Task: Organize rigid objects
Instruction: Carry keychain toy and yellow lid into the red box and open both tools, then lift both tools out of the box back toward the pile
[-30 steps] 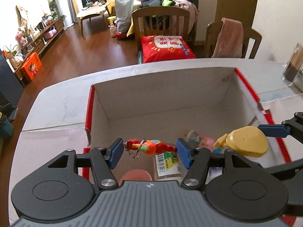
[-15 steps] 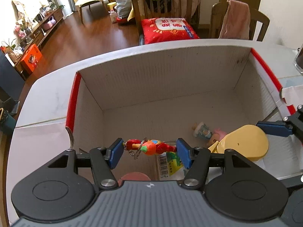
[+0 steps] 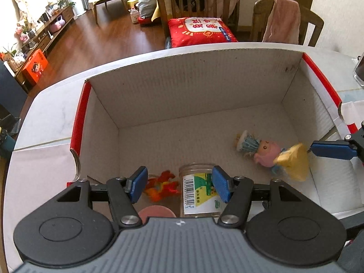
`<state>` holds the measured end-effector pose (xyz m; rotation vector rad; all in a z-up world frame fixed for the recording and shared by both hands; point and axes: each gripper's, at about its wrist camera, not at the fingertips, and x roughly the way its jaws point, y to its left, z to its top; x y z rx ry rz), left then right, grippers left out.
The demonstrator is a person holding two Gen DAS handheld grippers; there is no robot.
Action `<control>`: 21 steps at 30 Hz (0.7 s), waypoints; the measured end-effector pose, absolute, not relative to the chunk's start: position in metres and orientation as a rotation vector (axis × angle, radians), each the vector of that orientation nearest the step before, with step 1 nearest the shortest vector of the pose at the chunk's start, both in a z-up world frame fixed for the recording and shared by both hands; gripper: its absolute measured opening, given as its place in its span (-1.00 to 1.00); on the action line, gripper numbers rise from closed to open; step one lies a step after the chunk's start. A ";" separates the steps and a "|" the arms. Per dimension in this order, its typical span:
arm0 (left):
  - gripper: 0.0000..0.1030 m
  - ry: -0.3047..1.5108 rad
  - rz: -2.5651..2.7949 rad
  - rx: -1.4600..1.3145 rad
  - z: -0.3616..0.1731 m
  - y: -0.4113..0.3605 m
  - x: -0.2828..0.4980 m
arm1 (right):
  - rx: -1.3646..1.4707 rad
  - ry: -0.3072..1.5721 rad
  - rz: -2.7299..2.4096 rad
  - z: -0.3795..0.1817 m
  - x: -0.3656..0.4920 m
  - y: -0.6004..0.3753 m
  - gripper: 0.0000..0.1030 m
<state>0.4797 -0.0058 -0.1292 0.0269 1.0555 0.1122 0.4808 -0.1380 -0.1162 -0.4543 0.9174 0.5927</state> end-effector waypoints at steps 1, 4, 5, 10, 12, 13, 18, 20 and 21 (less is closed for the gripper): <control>0.20 1.056 0.112 0.026 -0.129 -0.006 0.479 | -0.450 0.915 0.590 -0.115 0.481 -0.139 0.51; 0.21 1.049 0.108 0.011 -0.125 -0.005 0.475 | -0.435 0.909 0.588 -0.111 0.479 -0.143 0.51; 0.21 1.048 0.105 0.005 -0.123 -0.005 0.474 | -0.431 0.906 0.587 -0.109 0.478 -0.144 0.52; 0.24 1.025 0.092 -0.009 -0.115 -0.005 0.464 | -0.419 0.887 0.577 -0.100 0.473 -0.149 0.53; 0.24 1.016 0.082 -0.020 -0.110 -0.006 0.460 | -0.406 0.882 0.572 -0.095 0.470 -0.152 0.53; 0.24 1.011 0.079 -0.022 -0.108 -0.006 0.457 | -0.402 0.880 0.570 -0.094 0.469 -0.153 0.53; 0.24 0.982 0.073 -0.026 -0.093 -0.008 0.444 | -0.376 0.863 0.563 -0.081 0.461 -0.157 0.55; 0.24 0.970 0.072 -0.030 -0.088 -0.009 0.439 | -0.371 0.851 0.559 -0.077 0.455 -0.160 0.56; 0.24 0.964 0.071 -0.032 -0.084 -0.009 0.436 | -0.367 0.846 0.559 -0.074 0.453 -0.161 0.56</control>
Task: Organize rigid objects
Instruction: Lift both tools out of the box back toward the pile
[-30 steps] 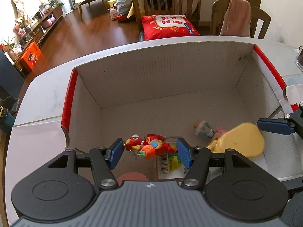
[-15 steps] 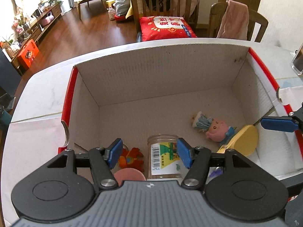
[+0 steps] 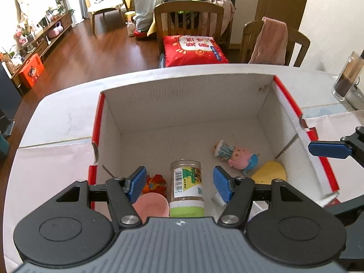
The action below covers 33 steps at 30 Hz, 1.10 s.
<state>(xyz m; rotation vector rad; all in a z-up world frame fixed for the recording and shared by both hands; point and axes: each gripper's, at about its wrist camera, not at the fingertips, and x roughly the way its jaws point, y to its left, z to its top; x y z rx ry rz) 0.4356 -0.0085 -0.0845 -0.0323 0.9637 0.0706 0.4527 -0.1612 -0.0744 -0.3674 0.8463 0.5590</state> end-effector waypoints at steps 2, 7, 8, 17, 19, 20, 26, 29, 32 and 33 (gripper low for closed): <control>0.24 0.949 0.069 -0.035 -0.078 -0.008 0.428 | -0.356 0.835 0.558 -0.068 0.446 -0.163 0.57; 0.24 0.908 0.052 -0.041 -0.062 -0.007 0.408 | -0.319 0.804 0.557 -0.054 0.427 -0.169 0.60; 0.24 0.900 0.047 -0.043 -0.059 -0.007 0.403 | -0.311 0.799 0.558 -0.052 0.423 -0.170 0.62; 0.30 0.814 0.009 -0.039 -0.029 -0.003 0.350 | -0.232 0.733 0.567 -0.024 0.375 -0.186 0.73; 0.55 0.789 0.003 -0.032 -0.024 -0.002 0.336 | -0.215 0.720 0.567 -0.019 0.365 -0.189 0.78; 0.56 0.775 0.002 -0.027 -0.021 -0.002 0.329 | -0.208 0.712 0.566 -0.017 0.358 -0.191 0.80; 0.56 0.744 -0.022 -0.022 -0.014 0.000 0.291 | -0.153 0.667 0.565 -0.009 0.325 -0.205 0.96; 0.56 0.732 -0.028 -0.030 -0.015 0.003 0.272 | -0.126 0.653 0.566 -0.009 0.308 -0.212 0.99; 0.61 0.719 -0.028 -0.033 -0.017 0.003 0.254 | -0.107 0.649 0.561 -0.011 0.294 -0.217 0.99; 0.61 0.713 -0.028 -0.033 -0.018 0.003 0.247 | -0.102 0.650 0.556 -0.012 0.290 -0.219 0.99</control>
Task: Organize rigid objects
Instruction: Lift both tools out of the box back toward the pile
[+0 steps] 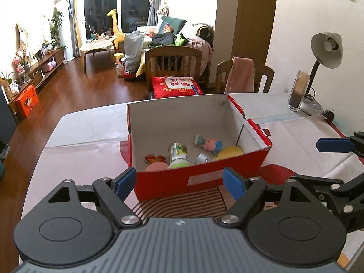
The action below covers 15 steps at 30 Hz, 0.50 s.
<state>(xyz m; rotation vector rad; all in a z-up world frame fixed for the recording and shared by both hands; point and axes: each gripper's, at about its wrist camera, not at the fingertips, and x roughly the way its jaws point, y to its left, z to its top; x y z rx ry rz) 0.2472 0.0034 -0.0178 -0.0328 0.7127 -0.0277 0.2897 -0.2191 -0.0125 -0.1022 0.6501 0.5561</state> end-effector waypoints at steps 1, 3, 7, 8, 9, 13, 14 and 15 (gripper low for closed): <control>0.61 0.708 -0.027 -0.031 -0.019 0.003 0.241 | -0.095 0.652 0.552 -0.015 0.286 -0.221 0.99; 0.61 0.701 -0.036 -0.031 -0.022 0.003 0.229 | -0.087 0.656 0.548 -0.018 0.278 -0.225 0.99; 0.61 0.685 -0.042 -0.014 -0.028 0.002 0.208 | -0.085 0.671 0.524 -0.027 0.263 -0.230 0.99; 0.61 0.685 -0.042 -0.016 -0.030 0.002 0.205 | -0.080 0.679 0.519 -0.029 0.260 -0.232 0.99; 0.61 0.687 -0.040 -0.020 -0.032 0.002 0.201 | -0.080 0.684 0.515 -0.032 0.257 -0.233 0.99; 0.61 0.689 -0.038 -0.019 -0.042 -0.002 0.190 | -0.087 0.700 0.504 -0.043 0.244 -0.234 0.99; 0.61 0.690 -0.041 -0.017 -0.045 -0.002 0.187 | -0.088 0.704 0.505 -0.045 0.241 -0.233 0.99; 0.61 0.693 -0.043 -0.012 -0.047 -0.003 0.185 | -0.089 0.709 0.506 -0.047 0.238 -0.232 0.99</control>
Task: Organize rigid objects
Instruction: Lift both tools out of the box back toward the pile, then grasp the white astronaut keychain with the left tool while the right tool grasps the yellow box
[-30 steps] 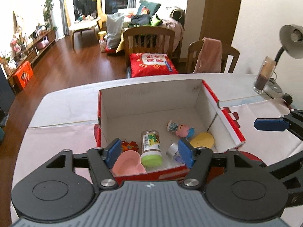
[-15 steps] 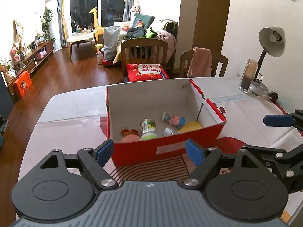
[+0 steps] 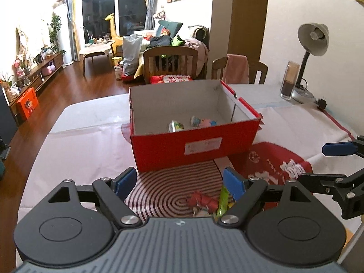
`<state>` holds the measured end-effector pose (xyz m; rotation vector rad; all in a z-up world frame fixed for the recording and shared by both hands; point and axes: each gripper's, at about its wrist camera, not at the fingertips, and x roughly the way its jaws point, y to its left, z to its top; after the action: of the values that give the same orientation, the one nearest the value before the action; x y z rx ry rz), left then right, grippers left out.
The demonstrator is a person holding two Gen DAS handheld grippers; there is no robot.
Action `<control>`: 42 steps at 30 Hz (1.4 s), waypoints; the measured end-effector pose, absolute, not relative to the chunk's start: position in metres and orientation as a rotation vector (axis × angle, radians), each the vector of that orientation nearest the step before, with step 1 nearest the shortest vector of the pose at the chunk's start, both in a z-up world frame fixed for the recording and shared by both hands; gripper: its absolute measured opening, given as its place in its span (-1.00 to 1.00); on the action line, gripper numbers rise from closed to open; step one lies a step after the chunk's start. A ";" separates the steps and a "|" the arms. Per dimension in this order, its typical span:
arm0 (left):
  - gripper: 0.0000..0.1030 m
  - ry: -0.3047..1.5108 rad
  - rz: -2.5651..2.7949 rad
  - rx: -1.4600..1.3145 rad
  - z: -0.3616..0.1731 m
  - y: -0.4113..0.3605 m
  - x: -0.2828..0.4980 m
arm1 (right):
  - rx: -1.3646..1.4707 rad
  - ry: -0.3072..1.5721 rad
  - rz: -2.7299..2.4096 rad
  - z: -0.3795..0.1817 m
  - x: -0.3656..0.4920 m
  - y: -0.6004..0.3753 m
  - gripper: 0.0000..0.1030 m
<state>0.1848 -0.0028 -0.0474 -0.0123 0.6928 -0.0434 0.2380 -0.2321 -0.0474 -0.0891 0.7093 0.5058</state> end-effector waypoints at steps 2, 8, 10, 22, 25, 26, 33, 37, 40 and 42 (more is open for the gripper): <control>0.61 0.696 -0.051 -0.002 -0.054 -0.005 0.180 | -0.093 0.723 0.509 -0.053 0.233 -0.230 0.99; 0.61 0.718 -0.076 0.034 -0.072 -0.013 0.175 | -0.148 0.753 0.527 -0.070 0.221 -0.217 0.99; 0.61 0.720 -0.082 0.048 -0.078 -0.015 0.175 | -0.170 0.759 0.532 -0.076 0.217 -0.213 0.99; 0.61 0.795 -0.114 0.048 -0.113 -0.015 0.188 | -0.247 0.815 0.557 -0.105 0.220 -0.194 0.86; 0.61 0.818 -0.107 0.033 -0.120 -0.011 0.193 | -0.259 0.837 0.558 -0.112 0.224 -0.192 0.78; 0.61 0.824 -0.106 0.030 -0.123 -0.010 0.194 | -0.263 0.845 0.559 -0.114 0.226 -0.191 0.73; 0.61 0.877 -0.143 0.035 -0.148 -0.010 0.201 | -0.303 0.876 0.587 -0.126 0.236 -0.189 0.46; 0.61 0.885 -0.216 0.069 -0.157 -0.016 0.201 | -0.317 0.884 0.618 -0.128 0.243 -0.189 0.41; 0.61 0.885 -0.223 0.109 -0.164 -0.022 0.203 | -0.330 0.900 0.622 -0.131 0.250 -0.191 0.35; 0.61 0.883 -0.214 0.121 -0.167 -0.025 0.206 | -0.319 0.913 0.628 -0.133 0.255 -0.192 0.28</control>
<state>0.2063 -0.0249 -0.1674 0.1211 0.8829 -0.2142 0.2548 -0.1922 -0.1329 -0.3191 0.9127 0.6276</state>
